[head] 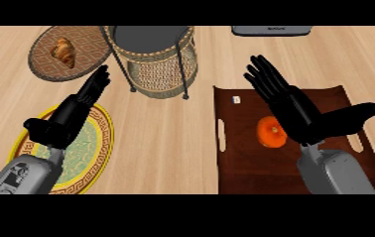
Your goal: Pick the squash from the tray and place it in the tiered basket
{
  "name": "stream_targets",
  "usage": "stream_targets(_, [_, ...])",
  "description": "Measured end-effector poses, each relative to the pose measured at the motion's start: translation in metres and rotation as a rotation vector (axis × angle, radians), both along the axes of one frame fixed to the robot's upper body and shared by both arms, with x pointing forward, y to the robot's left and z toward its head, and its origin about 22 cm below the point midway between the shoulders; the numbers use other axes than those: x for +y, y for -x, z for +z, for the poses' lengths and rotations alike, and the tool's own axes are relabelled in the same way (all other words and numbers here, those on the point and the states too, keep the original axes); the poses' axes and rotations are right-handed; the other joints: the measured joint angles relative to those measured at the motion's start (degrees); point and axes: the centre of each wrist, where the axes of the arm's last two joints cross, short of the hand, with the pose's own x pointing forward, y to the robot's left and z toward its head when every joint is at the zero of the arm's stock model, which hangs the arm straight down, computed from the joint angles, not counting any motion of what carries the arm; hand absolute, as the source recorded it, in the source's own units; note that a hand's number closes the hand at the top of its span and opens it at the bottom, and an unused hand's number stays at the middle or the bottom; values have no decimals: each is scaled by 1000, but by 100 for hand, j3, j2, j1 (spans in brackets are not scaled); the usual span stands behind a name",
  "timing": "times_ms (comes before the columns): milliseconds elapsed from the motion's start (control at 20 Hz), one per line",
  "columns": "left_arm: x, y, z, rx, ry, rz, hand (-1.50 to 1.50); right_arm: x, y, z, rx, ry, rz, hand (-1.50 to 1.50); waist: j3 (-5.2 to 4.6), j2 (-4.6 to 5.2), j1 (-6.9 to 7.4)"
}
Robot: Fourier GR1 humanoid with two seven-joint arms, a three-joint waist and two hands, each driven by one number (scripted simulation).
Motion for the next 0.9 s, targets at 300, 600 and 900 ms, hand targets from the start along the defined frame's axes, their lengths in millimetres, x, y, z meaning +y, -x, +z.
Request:
stream_targets(300, [-11,9,-22,33,36,42,0,22,-20,-16,41,120,-179,-150,-70,28,55])
stream_targets(600, [-23,19,-46,111,99,52,0,47,-29,-53,49,219,-371,-150,-87,42,59])
stream_targets(900, [-28,24,-59,138,117,70,0,45,-28,-26,-113,364,-394,-150,-90,-2,-37])
